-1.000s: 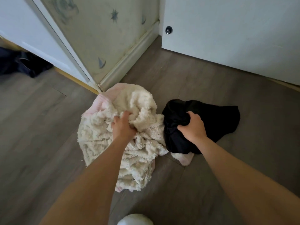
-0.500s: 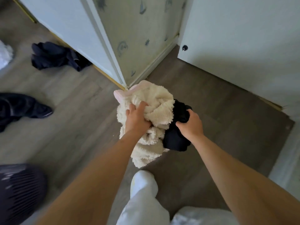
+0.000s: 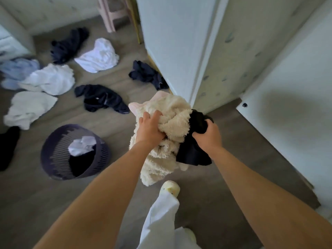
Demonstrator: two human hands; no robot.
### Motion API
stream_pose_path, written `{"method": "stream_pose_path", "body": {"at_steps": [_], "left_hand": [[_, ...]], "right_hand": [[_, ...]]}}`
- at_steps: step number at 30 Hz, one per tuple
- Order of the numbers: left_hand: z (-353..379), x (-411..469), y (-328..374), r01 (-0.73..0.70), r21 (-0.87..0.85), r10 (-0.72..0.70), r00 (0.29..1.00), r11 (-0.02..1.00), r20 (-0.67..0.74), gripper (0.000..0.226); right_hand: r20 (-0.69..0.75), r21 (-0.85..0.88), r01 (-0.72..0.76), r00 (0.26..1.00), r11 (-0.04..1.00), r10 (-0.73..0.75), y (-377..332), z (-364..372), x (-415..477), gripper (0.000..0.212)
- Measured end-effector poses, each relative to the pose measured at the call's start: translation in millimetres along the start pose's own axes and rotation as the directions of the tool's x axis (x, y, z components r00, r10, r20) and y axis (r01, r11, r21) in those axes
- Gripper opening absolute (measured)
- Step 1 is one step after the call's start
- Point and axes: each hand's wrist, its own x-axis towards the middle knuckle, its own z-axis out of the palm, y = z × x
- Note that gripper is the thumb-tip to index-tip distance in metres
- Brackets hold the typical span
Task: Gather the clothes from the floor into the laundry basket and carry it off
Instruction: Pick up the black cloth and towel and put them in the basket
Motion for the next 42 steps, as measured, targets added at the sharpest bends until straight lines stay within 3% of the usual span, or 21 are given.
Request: {"method": "stream_pose_path", "body": {"at_steps": [3,7,12,18,22,30,39,42], "left_hand": [[-64.1,-24.6,-28.5,0.056,0.008,-0.055,0.995,0.998,-0.079,0.053],[-141.3,-53.6,-85.5,0.147,-0.001,-0.144,0.971,0.989,-0.191,0.050],[-236.0,-78.3,-192.8,0.281,-0.031,-0.276,0.907,0.959,-0.318,0.051],[-328.6,-65.1,-312.6,0.371,-0.086,-0.376,0.851,0.925,-0.368,0.058],[-358.4,-50.7,-365.6,0.407,-0.103,-0.415,0.833,0.908,-0.365,0.059],[-330.3,-24.4,-427.3,0.502,-0.264,-0.566,0.760,0.823,-0.320,0.062],[-214.7,26.0,-478.0,0.610,-0.381,-0.711,0.665,0.694,-0.230,0.060],[-175.2,27.2,-493.8,0.664,-0.371,-0.749,0.643,0.649,-0.161,0.059]], "right_hand": [[0.100,-0.012,0.086,0.991,0.996,-0.084,-57.9,23.1,-24.8,0.026],[0.238,-0.054,0.193,0.955,0.980,-0.175,-134.6,72.9,-48.8,0.047],[0.376,-0.041,0.342,0.876,0.939,-0.303,-240.7,179.3,-79.1,0.040],[0.446,0.003,0.370,0.831,0.929,-0.332,-353.4,304.8,-93.9,0.035],[0.463,-0.030,0.380,0.825,0.925,-0.324,-393.8,359.4,-93.9,0.048],[0.537,-0.101,0.348,0.808,0.932,-0.244,-404.7,435.1,-61.3,0.032],[0.657,-0.261,0.393,0.741,0.881,-0.136,-340.4,506.5,26.9,0.031],[0.649,-0.301,0.364,0.756,0.881,-0.090,-315.7,522.0,46.6,0.028]]}}
